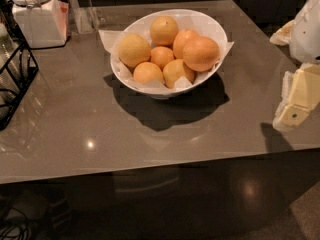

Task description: Pick orange from white bowl

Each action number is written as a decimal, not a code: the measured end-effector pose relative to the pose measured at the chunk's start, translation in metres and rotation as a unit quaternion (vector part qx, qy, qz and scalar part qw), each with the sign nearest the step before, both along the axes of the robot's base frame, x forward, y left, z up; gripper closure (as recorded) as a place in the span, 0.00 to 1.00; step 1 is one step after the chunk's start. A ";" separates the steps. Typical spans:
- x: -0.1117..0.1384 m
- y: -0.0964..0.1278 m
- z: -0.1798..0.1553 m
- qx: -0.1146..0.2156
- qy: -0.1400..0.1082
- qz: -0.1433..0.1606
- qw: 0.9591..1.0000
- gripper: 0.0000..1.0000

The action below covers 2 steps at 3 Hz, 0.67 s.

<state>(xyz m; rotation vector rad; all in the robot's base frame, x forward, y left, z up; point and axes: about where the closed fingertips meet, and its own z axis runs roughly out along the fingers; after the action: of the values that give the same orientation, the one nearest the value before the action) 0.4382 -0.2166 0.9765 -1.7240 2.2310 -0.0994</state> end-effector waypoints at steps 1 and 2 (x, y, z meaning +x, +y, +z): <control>0.000 0.000 0.000 0.000 0.000 0.000 1.000 0.00; 0.006 0.006 0.008 0.039 -0.016 0.002 0.999 0.00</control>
Offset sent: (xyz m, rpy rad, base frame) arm 0.0149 0.0142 0.0177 0.2092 -0.0648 0.0108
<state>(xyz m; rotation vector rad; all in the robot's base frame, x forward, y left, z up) 0.4439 -0.2105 0.9844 -1.6746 2.1789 -0.0386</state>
